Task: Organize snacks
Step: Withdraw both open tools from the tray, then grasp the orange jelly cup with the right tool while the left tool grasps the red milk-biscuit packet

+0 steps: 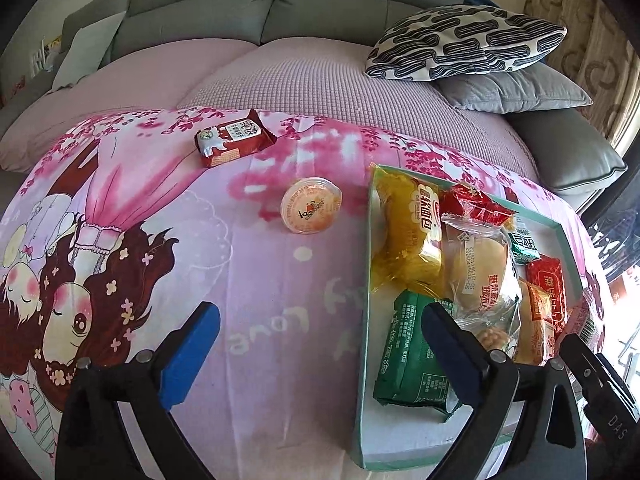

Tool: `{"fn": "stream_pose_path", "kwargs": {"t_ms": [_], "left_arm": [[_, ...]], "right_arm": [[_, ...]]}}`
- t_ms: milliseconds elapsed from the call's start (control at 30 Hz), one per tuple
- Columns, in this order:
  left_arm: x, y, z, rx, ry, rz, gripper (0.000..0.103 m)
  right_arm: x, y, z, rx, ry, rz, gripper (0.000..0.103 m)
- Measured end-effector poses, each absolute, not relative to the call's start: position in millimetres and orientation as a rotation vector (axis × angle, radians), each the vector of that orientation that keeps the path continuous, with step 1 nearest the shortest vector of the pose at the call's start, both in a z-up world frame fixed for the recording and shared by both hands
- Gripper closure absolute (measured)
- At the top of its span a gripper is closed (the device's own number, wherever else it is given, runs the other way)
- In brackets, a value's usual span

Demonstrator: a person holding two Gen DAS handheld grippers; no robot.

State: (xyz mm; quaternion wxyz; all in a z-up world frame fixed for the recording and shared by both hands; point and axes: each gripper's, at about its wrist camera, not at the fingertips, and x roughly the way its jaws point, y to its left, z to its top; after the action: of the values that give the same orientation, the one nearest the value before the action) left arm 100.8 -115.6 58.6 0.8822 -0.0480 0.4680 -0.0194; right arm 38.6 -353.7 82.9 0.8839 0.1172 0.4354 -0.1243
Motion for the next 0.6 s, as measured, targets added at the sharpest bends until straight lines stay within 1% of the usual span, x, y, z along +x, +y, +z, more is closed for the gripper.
{"fn": "stream_pose_path", "kwargs": {"t_ms": [233,600], "left_arm": [[102,-94,65,-0.044,0.968,0.01,0.002],[101,-26,79,-0.065,0.954,0.182,0.002]], "right_arm": [[43,-320,92,0.179,0.878,-0.176,0.0],[50,-275,88,0.147,0.898,-0.081,0.0]]}}
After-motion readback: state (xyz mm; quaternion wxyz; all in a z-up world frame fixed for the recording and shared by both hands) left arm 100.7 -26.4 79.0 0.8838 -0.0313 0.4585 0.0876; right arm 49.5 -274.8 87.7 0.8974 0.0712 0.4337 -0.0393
